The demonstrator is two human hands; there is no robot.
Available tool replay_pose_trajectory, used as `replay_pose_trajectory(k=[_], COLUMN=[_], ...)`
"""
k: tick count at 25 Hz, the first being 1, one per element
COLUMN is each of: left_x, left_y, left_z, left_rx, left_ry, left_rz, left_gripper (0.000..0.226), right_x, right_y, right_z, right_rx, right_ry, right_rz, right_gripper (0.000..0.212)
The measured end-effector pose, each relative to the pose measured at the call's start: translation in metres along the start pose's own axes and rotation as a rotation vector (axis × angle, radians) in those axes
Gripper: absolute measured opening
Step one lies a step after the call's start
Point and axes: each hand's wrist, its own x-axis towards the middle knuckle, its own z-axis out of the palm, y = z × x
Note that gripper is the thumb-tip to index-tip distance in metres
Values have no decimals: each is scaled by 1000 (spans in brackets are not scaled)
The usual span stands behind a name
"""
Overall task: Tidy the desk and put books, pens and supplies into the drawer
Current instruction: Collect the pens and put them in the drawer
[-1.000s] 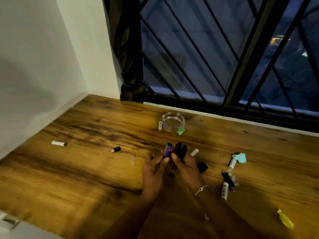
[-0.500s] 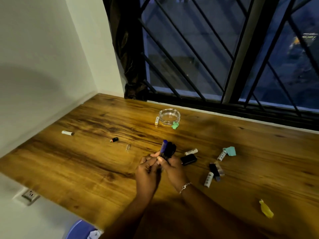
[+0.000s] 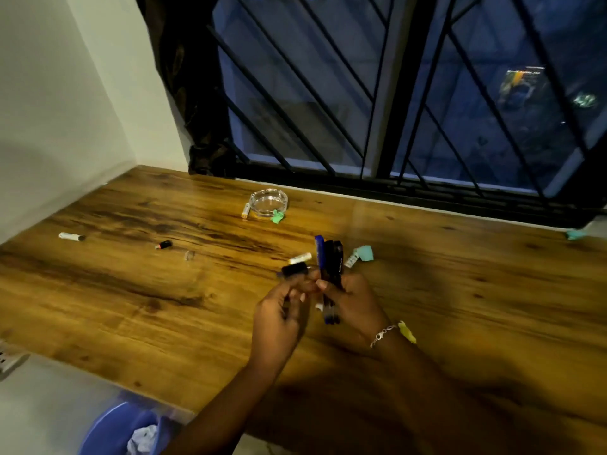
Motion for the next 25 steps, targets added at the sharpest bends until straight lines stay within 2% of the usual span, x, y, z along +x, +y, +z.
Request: replay_pose_trajectory(k=[3, 4, 6, 8, 10, 12, 15, 18, 20, 23, 25], left_x=[-34, -47, -74, -98, -114, -127, -141, -150, -155, -161, -167], left_y=[7, 8, 13, 20, 24, 32, 44, 47, 50, 55, 62], left_z=[24, 33, 50, 66, 78, 90, 102, 107, 109, 113, 113], left_rx=[93, 120, 163, 210, 256, 311, 351, 389, 426, 427, 376], left_ry=[-43, -76, -146, -228, -298, -349, -406, -409, -426, -432, -410], left_rz=[-6, -10, 42, 117, 109, 128, 162, 164, 172, 183, 182], left_gripper=[29, 32, 35, 43, 53, 59, 68, 72, 69, 54, 48], right_x=[-35, -47, -70, -88, -96, -104, -110, -114, -117, -122, -135], right_y=[14, 20, 30, 39, 52, 67, 94, 111, 115, 108, 100], right_z=[-53, -73, -114, -151, -178, -193, -205, -204, -204, -202, -194], right_rx=[-239, -412, -848, -1240, -1413, -1490, -1452, -1372, -1392, -1333, -1277], right_ry=[65, 88, 123, 158, 164, 128, 83, 66, 70, 92, 148], right_rz=[34, 55, 144, 228, 272, 314, 304, 302, 301, 283, 190], right_gripper=[19, 20, 35, 36, 35, 34, 42, 73, 85, 77, 77])
